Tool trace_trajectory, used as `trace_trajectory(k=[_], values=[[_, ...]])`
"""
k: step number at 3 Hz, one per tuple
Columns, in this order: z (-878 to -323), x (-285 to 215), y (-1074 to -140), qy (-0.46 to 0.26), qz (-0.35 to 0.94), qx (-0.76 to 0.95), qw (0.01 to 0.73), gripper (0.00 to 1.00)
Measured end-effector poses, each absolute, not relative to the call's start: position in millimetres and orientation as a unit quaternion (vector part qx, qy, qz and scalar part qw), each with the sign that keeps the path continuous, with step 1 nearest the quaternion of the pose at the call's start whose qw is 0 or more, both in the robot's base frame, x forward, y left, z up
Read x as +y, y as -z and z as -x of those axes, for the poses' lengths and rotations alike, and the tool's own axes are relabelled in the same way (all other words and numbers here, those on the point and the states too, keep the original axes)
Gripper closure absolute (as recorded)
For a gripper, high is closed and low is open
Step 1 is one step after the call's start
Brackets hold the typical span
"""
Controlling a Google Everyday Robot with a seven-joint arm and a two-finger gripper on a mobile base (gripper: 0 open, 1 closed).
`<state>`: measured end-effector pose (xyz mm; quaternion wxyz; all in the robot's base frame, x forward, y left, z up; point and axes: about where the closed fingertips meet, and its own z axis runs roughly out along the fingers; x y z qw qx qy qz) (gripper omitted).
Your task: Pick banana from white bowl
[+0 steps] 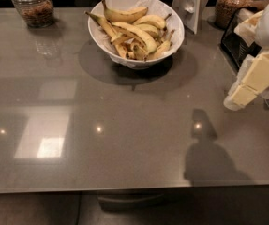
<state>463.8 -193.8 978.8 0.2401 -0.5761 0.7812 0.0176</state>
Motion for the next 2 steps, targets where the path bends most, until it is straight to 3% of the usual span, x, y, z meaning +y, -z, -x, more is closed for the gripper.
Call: trace_trajectory(k=[2], values=[[-523, -143, -986, -0.133, 0.512, 0.783, 0.328, 0.00]])
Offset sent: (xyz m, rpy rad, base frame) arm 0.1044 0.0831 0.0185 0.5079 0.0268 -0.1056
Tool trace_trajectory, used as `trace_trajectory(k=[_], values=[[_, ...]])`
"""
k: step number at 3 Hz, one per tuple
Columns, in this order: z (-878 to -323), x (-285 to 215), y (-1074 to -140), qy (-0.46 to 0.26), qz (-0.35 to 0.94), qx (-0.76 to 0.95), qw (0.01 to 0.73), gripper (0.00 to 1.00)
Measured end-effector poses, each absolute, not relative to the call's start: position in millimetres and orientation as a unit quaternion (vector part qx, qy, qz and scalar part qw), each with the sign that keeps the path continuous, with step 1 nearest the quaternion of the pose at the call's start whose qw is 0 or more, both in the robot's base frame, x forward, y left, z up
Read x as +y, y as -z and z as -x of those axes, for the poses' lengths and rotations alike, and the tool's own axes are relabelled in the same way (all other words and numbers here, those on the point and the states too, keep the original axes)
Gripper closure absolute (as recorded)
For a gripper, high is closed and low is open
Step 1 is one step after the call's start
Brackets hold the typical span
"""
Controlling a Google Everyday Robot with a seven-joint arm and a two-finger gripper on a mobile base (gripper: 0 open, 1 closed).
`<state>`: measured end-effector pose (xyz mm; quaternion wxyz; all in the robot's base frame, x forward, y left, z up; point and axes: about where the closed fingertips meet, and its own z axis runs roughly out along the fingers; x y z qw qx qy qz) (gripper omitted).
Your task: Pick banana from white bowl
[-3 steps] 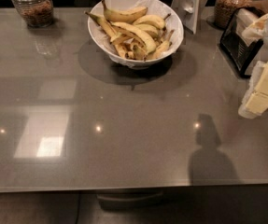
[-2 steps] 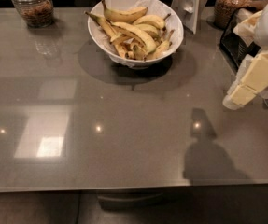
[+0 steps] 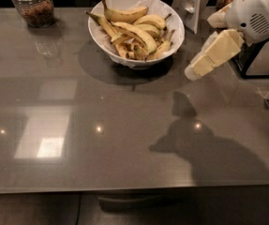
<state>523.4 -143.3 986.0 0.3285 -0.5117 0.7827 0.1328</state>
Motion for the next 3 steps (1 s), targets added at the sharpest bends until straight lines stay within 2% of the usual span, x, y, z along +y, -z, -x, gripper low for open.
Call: trace_trajectory(k=[2, 3], values=[[-587, -63, -1008, -0.199, 0.457, 0.808, 0.313, 0.00], [-587, -63, -1008, -0.199, 0.457, 0.808, 0.313, 0.00]])
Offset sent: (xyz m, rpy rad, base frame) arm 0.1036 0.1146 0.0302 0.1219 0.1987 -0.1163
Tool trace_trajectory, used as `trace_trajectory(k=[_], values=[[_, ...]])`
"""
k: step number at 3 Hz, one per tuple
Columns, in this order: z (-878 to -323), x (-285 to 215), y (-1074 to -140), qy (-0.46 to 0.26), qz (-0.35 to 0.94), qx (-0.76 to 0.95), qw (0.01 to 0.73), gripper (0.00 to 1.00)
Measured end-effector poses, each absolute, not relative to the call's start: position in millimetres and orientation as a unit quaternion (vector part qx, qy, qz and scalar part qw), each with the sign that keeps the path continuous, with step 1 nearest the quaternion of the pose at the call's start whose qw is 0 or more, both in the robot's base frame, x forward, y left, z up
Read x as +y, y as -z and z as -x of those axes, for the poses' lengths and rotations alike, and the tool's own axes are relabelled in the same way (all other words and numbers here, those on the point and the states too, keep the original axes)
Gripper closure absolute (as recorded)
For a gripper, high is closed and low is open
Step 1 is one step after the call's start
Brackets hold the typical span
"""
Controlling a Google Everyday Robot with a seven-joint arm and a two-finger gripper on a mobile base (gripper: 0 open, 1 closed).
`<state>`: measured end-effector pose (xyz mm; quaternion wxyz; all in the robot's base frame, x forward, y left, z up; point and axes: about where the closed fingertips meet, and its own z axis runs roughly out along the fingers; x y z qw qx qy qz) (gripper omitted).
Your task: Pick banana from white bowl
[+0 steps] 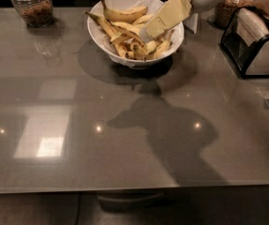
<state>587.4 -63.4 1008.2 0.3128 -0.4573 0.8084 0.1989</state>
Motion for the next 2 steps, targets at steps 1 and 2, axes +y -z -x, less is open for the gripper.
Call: trace_trajectory(k=[1, 2], values=[[-595, -61, -1002, -0.183, 0.444, 0.811, 0.334, 0.00], [-614, -50, -987, -0.151, 0.423, 0.816, 0.364, 0.00]])
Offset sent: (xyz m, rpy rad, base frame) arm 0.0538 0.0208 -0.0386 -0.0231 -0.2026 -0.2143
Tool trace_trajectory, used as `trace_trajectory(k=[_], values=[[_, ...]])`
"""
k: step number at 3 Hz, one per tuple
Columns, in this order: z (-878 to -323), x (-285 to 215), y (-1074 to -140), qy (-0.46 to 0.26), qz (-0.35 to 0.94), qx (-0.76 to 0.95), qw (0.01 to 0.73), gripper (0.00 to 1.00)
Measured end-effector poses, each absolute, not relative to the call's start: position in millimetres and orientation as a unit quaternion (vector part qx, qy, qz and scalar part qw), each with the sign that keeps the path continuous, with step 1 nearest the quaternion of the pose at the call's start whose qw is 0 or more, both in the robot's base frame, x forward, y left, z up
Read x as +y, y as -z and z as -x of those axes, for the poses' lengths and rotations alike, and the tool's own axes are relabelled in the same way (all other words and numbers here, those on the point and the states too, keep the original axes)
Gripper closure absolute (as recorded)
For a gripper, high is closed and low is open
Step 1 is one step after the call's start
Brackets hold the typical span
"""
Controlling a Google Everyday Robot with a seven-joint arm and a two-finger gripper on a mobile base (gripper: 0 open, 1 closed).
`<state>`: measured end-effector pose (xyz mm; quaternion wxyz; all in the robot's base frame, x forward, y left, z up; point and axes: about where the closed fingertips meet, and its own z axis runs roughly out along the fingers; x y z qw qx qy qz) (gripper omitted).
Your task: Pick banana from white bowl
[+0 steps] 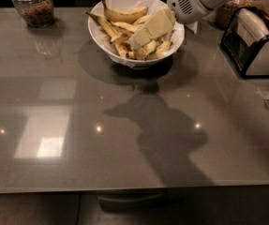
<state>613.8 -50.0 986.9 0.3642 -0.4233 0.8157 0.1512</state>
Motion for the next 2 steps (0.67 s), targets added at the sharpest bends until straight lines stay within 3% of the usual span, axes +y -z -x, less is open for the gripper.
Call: trace_trajectory(k=[1, 2], values=[[-640, -37, -972, -0.128, 0.400, 0.823, 0.381, 0.00], [-662, -28, -963, -0.114, 0.386, 0.830, 0.386, 0.15]])
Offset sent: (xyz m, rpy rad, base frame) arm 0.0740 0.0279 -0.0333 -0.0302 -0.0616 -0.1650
